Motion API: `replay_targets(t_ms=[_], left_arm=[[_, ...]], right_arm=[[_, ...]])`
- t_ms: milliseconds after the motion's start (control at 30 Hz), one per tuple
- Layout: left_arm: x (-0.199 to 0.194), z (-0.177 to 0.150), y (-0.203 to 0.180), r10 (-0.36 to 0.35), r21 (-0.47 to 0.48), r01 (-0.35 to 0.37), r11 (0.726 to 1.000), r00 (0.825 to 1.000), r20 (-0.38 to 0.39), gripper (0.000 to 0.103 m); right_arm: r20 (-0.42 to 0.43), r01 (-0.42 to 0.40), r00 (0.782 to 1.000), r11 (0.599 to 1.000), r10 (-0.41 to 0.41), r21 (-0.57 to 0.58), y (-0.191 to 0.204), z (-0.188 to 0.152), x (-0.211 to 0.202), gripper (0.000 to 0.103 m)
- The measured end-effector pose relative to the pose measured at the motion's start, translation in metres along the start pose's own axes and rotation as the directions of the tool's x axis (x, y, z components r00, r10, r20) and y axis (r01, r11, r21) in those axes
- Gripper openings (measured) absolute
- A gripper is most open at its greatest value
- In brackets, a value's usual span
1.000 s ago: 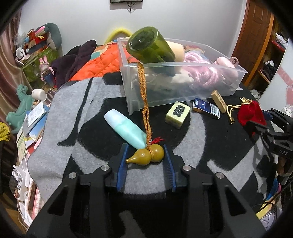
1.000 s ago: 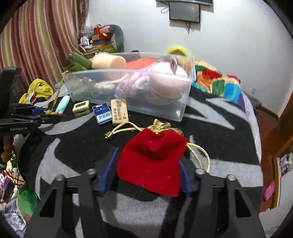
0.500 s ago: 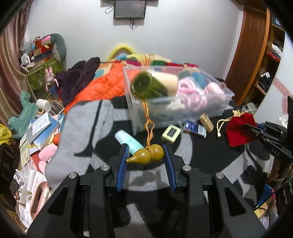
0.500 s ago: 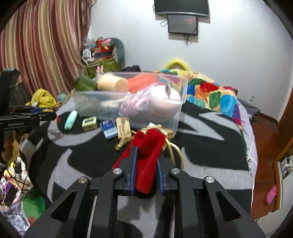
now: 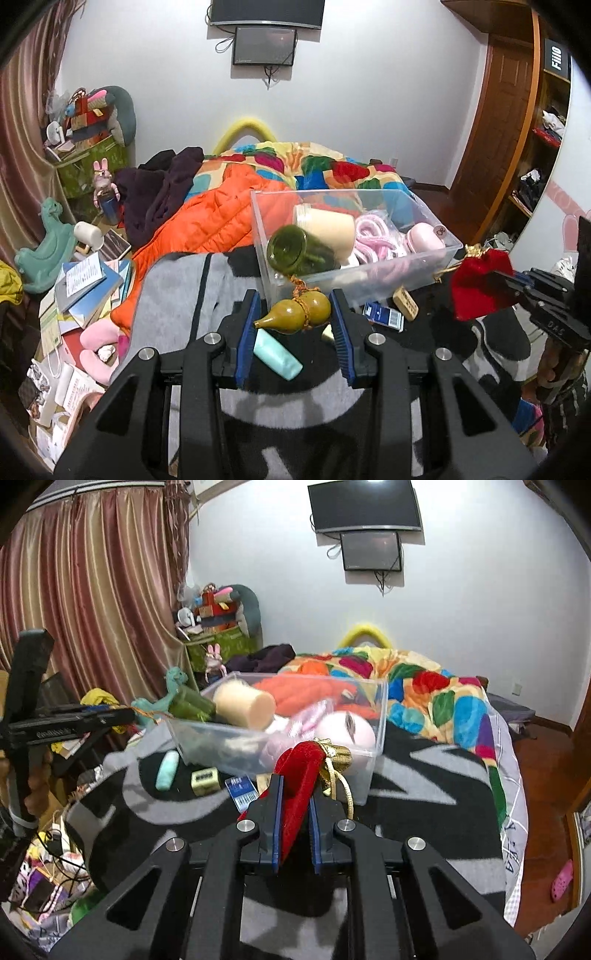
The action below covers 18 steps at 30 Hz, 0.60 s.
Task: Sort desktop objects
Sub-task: 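Carry the gourd charm with the left gripper while the right carries the red pouch into the box, releasing both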
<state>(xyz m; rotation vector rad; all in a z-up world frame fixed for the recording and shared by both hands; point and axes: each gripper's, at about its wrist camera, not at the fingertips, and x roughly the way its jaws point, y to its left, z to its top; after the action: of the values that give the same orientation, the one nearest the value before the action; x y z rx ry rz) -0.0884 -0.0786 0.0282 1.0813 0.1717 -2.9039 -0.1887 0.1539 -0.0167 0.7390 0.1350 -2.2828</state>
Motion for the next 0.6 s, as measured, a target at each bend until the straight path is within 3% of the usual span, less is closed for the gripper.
replay_targets(t_ms=[367,600], left_arm=[[0.037,0.014,-0.011,-0.062,-0.007,0.062,0.998,0.997,-0.049,0.038],[0.061,0.027,-0.026,-0.109,0.0,0.109,0.994,0.992,-0.063,0.038]], right_arm=[[0.092,-0.014,0.996,0.999,0.011,0.029,-0.001,0.038,0.002,0.011],[0.101,0.001,0.995,0.999,-0.006,0.049,-0.006,0.053,0.021,0.011]])
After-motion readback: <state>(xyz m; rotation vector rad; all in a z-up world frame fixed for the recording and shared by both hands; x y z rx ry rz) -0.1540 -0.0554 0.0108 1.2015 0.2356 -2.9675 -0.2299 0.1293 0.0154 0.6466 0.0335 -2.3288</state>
